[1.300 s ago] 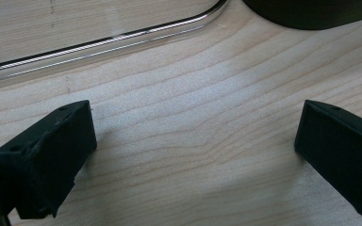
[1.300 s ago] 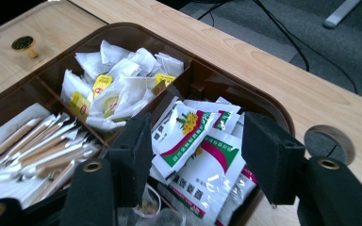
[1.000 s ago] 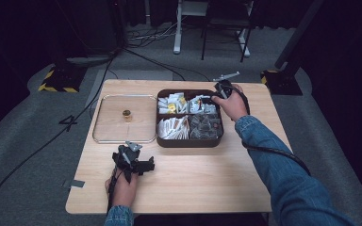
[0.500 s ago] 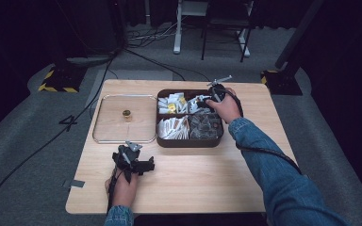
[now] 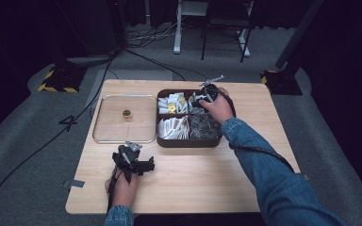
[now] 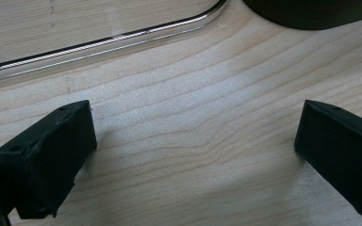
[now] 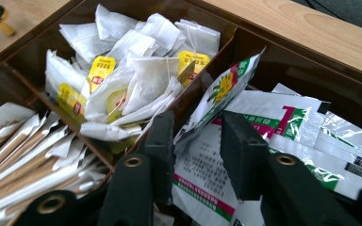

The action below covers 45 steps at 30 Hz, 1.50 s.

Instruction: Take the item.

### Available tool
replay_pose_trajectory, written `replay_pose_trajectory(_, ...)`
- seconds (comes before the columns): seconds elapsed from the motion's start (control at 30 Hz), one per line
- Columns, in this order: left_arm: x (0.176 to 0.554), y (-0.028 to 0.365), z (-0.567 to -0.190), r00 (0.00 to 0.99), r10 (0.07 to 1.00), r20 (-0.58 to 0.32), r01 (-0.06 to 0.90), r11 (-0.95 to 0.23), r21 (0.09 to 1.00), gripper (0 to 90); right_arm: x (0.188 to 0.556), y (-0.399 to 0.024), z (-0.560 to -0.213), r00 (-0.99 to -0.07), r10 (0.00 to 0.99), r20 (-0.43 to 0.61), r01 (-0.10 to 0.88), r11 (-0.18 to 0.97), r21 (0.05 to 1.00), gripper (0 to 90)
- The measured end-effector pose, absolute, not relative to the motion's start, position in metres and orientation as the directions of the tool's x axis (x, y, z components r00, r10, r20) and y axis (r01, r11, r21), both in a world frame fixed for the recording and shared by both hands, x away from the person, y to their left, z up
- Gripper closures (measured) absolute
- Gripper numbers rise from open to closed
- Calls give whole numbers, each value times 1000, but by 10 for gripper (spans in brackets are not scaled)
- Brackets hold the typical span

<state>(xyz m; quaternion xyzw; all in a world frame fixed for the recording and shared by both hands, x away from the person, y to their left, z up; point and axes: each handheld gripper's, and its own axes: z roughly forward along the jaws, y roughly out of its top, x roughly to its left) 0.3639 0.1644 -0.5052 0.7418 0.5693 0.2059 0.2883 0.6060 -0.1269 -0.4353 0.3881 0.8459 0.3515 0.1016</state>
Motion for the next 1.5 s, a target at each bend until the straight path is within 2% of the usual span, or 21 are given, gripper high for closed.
replay_pose_trajectory(0.23,364,164,-505,268,963,-25,726,-184,663,0,610,-121,-438,-637,765,93,615,432,659,851)
replay_pose_trajectory(0.3,364,164,-505,266,964,-27,726,-182,663,0,610,-120,-437,-637,765,96,613,427,664,873)
replay_pose_trajectory(0.5,363,164,-505,263,964,-28,727,-179,663,0,607,-121,-430,-629,772,90,604,413,682,884)
replay_pose_trajectory(0.87,364,164,-505,267,963,-25,726,-184,663,0,599,-149,-407,-612,770,181,614,318,722,886)
replay_pose_trajectory(1.27,364,165,-505,270,963,-23,726,-187,662,0,564,-181,-365,-705,675,218,537,308,785,886)
replay_pose_trajectory(1.5,364,164,-505,268,963,-25,726,-185,663,0,523,-203,-345,-762,602,239,499,310,809,886)
